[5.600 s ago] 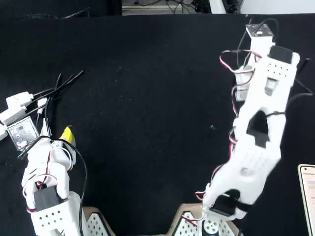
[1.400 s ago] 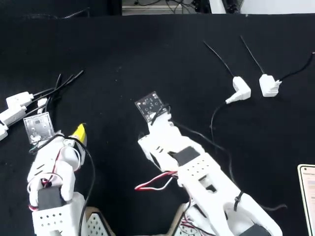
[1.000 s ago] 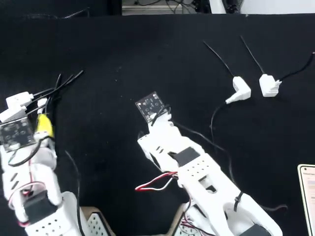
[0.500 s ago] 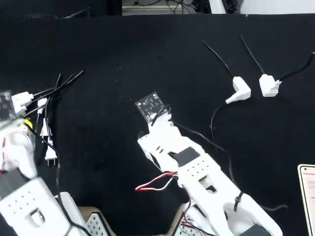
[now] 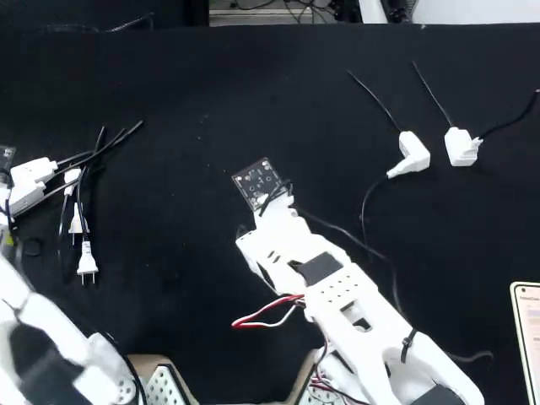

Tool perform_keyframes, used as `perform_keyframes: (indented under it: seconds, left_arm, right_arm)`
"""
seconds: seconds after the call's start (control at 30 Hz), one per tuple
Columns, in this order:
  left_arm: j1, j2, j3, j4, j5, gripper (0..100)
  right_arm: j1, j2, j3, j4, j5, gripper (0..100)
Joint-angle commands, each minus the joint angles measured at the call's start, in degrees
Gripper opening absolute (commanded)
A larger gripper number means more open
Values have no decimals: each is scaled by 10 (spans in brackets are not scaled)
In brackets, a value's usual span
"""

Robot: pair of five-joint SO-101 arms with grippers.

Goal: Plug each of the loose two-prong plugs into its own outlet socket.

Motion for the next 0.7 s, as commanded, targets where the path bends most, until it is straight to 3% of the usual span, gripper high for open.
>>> perform_keyframes:
  seconds: [0.0, 0.67]
  left_arm:
    - [-15, 95, -95, 0, -67, 225]
    - [5, 511, -454, 7, -61, 271]
  right_arm:
    - [-4, -16, 1, -11, -4, 106]
    - [-4, -16, 7, -15, -4, 106]
